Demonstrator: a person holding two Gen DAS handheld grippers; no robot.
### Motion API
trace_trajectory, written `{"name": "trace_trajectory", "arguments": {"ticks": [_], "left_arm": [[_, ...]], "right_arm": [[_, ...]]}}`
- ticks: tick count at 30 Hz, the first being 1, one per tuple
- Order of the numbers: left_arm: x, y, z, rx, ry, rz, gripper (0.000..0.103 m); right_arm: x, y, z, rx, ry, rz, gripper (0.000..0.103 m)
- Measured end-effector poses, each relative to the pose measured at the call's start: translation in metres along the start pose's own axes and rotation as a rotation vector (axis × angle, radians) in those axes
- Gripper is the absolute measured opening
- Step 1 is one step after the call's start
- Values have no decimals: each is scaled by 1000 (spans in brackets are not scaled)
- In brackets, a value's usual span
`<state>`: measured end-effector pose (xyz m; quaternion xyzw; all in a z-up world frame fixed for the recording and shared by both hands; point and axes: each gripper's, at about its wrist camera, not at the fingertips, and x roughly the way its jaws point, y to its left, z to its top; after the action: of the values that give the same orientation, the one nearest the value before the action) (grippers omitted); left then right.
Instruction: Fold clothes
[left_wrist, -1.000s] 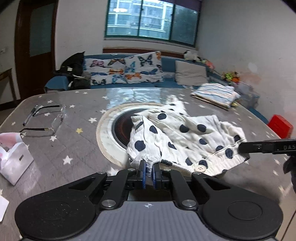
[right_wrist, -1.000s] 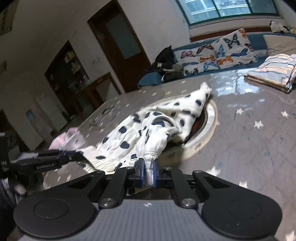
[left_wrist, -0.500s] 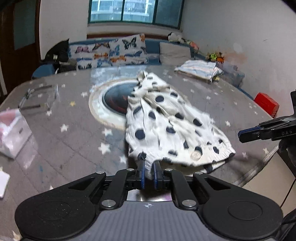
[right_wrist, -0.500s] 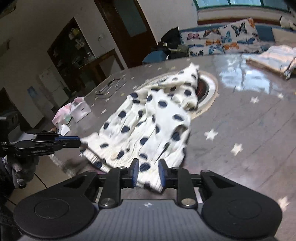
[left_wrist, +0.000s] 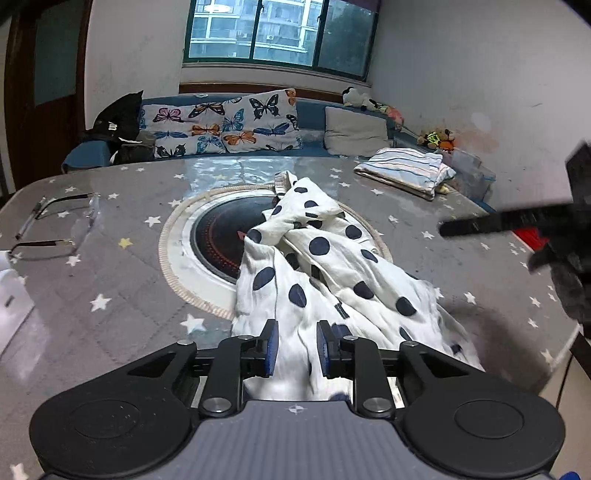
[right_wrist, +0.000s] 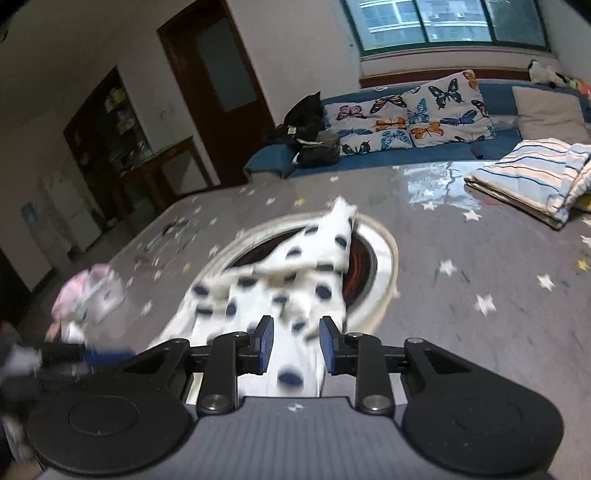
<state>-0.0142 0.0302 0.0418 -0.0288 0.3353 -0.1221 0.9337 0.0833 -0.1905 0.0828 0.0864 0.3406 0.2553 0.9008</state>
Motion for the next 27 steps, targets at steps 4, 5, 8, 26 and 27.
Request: {"name": "trace_trajectory", "arguments": {"ticks": [4,5,8,26,27], "left_arm": [[14,-2,-1,-1,23,-18,25],[15,-3,-2,6,27,-18,25],[21,-3,-4,15,44,-23,25],[39,4,-13,14,110,-66,25],[39,4,-14,14,110,-68,25]], "right_arm": [[37,-8,21,41,7,-8,27],[44,-9,23,49,12,-10,27],[73,-20,30,114,41,10,27],[151,-60,46,406,31,160,45],[153,-61,48,422,16,176,45]]}}
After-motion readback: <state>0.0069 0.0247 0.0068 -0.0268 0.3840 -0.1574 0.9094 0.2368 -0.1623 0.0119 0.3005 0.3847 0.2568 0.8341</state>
